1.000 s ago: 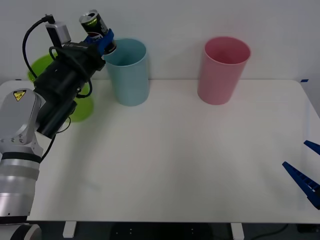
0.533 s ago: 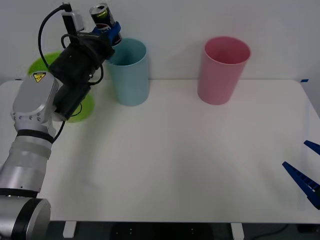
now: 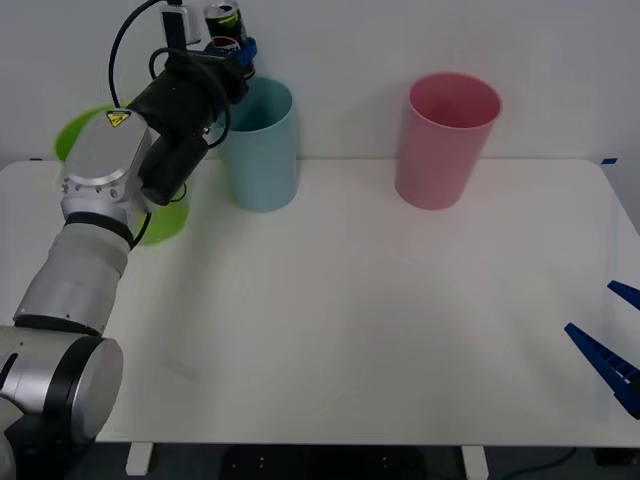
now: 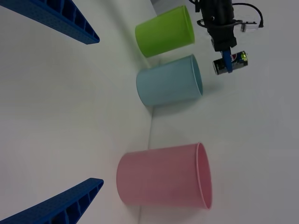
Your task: Grasp the object on the table and drop it into the matching bin: aluminum can to the light blue bin, PET bottle to the pink bin.
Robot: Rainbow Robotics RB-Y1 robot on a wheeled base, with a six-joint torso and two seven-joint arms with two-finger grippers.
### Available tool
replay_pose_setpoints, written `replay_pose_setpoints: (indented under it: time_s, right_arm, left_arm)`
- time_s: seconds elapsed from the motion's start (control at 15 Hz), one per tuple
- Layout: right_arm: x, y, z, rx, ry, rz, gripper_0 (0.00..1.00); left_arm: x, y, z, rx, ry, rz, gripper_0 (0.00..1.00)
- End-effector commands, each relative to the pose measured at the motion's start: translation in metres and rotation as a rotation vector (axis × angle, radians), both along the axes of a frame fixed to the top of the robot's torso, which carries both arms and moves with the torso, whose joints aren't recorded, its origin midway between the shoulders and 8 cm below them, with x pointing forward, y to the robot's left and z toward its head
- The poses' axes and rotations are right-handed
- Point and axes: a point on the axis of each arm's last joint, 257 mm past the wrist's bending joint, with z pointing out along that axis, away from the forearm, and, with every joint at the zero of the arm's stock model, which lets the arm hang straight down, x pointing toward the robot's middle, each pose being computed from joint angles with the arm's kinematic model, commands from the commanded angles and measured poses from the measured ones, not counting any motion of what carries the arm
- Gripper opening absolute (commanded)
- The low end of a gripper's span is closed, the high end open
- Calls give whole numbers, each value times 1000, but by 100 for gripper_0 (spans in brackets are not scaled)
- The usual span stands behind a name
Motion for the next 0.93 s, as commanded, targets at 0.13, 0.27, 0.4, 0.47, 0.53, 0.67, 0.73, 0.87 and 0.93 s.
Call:
replay_pose_setpoints:
  time_s: [0.13, 0.27, 0.4, 0.47, 0.53, 0.67, 0.73, 0.87, 0.93]
  right_arm:
    - [0, 0, 0, 0, 0, 0, 100]
    - [0, 0, 0, 0, 0, 0, 100]
    - [0, 0, 0, 0, 0, 0, 100]
    - [0, 0, 0, 0, 0, 0, 100]
    - [0, 0, 0, 0, 0, 0, 100]
    - [0, 0, 0, 0, 0, 0, 100]
    - [0, 0, 0, 0, 0, 0, 100]
    - [0, 0, 0, 0, 0, 0, 100]
    - [0, 0, 0, 0, 0, 0, 100]
  left_arm:
    - [13, -1, -1, 27, 21, 29, 0]
    - [13, -5, -2, 32, 21, 24, 1]
    - [13, -6, -3, 34, 22, 24, 1]
    - [13, -5, -3, 33, 21, 29, 1]
    - [13, -4, -3, 35, 20, 30, 3]
    - [14, -3, -2, 25, 20, 33, 33]
    - [14, -3, -2, 22, 20, 34, 88]
    - [14, -3, -3, 26, 20, 35, 100]
    - [14, -2, -2, 24, 19, 36, 100]
